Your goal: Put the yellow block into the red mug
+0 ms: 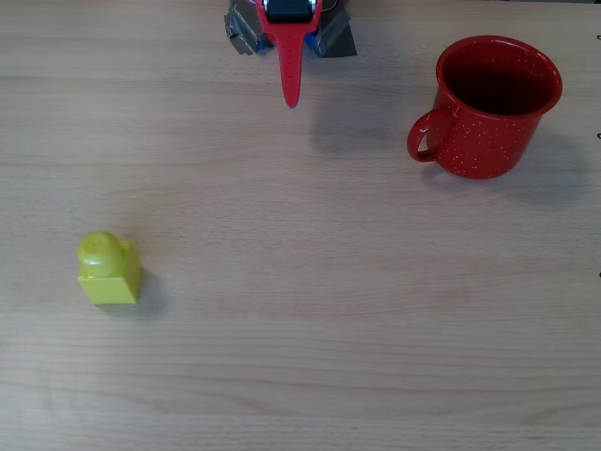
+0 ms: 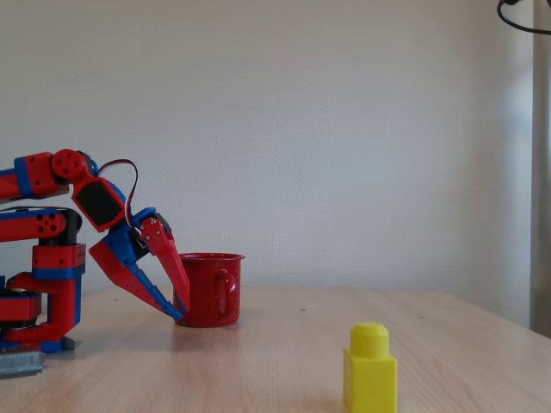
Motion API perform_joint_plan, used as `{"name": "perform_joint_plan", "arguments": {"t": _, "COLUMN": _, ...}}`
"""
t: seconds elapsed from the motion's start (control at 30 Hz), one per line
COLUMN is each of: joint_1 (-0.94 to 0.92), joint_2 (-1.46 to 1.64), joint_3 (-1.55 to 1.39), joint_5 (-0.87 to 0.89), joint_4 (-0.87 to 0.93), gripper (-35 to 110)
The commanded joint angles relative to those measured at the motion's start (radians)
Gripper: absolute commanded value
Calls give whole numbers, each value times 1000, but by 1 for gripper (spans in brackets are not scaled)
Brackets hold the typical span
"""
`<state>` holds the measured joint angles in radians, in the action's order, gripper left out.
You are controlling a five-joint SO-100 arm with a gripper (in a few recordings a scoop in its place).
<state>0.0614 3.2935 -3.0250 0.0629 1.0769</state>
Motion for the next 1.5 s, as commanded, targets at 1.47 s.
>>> {"name": "perform_joint_plan", "arguments": {"t": 1.47, "joint_1": -299, "joint_2": -877, "joint_3": 799, "joint_5": -169, "joint_4": -106, "gripper": 0}}
